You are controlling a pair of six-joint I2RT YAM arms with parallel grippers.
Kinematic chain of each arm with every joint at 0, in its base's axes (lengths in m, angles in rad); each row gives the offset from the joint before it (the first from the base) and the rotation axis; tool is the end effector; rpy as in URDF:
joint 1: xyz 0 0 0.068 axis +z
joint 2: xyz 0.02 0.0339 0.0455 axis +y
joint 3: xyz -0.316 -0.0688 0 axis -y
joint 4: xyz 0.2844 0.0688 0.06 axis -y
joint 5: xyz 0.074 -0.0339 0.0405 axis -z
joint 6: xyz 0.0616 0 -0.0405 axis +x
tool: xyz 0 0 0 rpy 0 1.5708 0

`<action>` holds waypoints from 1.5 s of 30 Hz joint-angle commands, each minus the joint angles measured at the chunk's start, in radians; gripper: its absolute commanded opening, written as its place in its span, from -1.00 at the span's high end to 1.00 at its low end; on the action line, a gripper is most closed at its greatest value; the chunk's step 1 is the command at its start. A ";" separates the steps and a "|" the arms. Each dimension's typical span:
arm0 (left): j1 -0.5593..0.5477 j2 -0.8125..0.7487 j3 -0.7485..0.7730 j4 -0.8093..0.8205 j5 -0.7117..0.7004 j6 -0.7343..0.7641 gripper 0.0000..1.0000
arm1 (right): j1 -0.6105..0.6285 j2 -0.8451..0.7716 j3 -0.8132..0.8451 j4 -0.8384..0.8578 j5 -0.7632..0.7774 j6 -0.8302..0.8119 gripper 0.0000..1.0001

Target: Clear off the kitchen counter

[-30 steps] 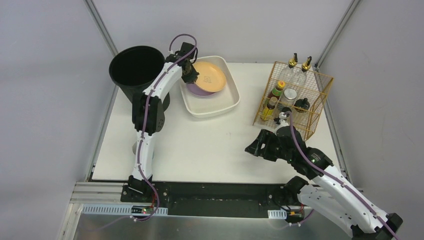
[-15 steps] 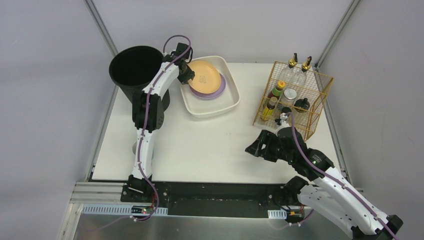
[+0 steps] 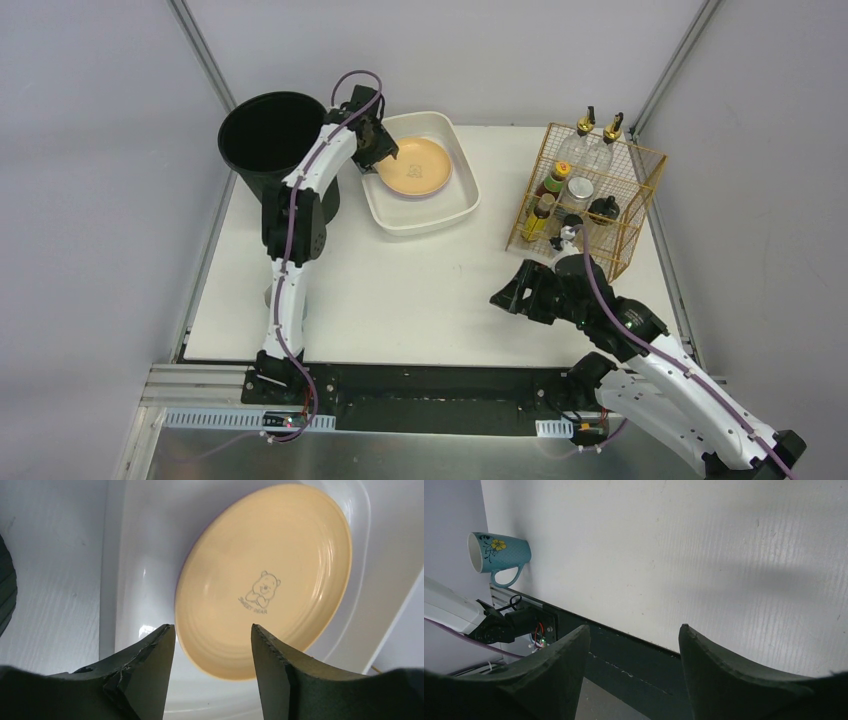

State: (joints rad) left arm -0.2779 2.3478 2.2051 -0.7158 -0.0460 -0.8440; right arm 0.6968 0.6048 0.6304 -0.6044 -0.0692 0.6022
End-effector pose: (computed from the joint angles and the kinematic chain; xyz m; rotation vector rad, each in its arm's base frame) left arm 0.5972 -0.1674 0.2552 -0.7127 2.3745 -0.4423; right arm 0.1171 0.1035 0.2863 -0.1495 2.2609 0.8039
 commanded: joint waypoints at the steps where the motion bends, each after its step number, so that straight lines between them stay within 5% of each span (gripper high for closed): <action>1: -0.003 -0.160 -0.021 -0.010 0.092 0.059 -0.16 | -0.004 0.008 0.019 0.004 -0.029 0.002 -0.38; 13: -0.035 -0.423 -0.102 -0.158 0.089 0.277 -0.20 | -0.005 0.070 0.037 0.035 -0.067 -0.025 -0.48; 23: -0.120 -0.676 -0.238 -0.320 -0.070 0.402 -0.25 | -0.003 0.145 0.090 0.068 -0.100 -0.085 -0.56; 33: -0.153 -1.023 -0.538 -0.442 -0.136 0.301 -0.32 | -0.001 0.205 0.079 0.124 -0.144 -0.083 -0.58; 45: -0.170 -1.253 -0.841 -0.555 -0.181 0.167 -0.36 | 0.003 0.226 0.080 0.152 -0.161 -0.083 -0.61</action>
State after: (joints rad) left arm -0.4393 1.1515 1.4391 -1.2064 -0.1875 -0.6151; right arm 0.6964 0.8318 0.6823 -0.4904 -0.2119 0.5335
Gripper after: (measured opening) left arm 0.680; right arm 0.800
